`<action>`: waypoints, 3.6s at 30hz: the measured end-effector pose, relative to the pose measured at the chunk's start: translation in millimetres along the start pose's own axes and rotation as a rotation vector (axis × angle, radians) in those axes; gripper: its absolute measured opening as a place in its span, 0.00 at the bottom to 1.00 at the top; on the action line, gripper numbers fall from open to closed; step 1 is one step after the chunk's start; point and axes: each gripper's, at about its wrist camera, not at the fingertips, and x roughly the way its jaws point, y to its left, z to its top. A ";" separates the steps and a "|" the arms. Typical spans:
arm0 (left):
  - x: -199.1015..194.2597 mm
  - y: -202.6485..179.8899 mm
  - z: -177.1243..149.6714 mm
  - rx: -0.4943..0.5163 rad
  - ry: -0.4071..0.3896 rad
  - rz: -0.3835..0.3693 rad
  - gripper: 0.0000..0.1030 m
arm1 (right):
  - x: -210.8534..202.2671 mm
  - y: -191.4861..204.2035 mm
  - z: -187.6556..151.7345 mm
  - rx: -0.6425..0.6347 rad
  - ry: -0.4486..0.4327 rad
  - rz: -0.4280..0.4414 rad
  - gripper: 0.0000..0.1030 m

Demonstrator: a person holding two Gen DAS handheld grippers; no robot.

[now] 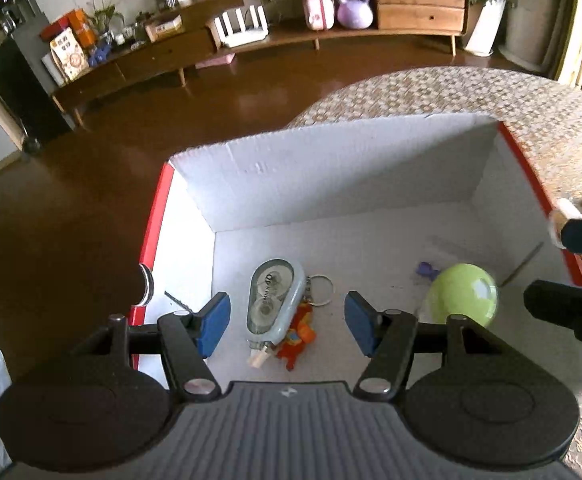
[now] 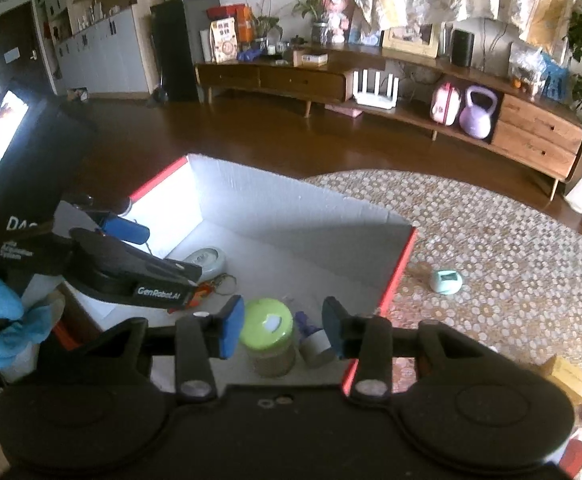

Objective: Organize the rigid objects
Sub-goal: 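Open both grippers to release the tape dispenser and cup into the box, then move both grippers back to the table toward the markers and heart item, then grasp the green marker with the left gripper while the right gripper grasps the pink heart dish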

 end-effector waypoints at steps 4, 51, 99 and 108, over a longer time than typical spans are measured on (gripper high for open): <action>-20.8 -8.2 -5.2 0.003 -0.035 -0.006 0.61 | -19.5 -2.1 -6.8 0.010 -0.034 0.009 0.51; -114.9 -165.7 -59.5 -0.047 -0.338 -0.285 0.81 | -180.3 -120.9 -175.0 0.252 -0.210 -0.182 1.00; 57.4 -262.1 8.6 -0.147 -0.035 -0.122 0.80 | -44.9 -167.8 -183.1 0.004 0.019 -0.327 0.75; 53.7 -267.6 6.8 -0.106 -0.069 -0.146 0.51 | -27.2 -169.7 -182.8 -0.022 0.029 -0.393 0.64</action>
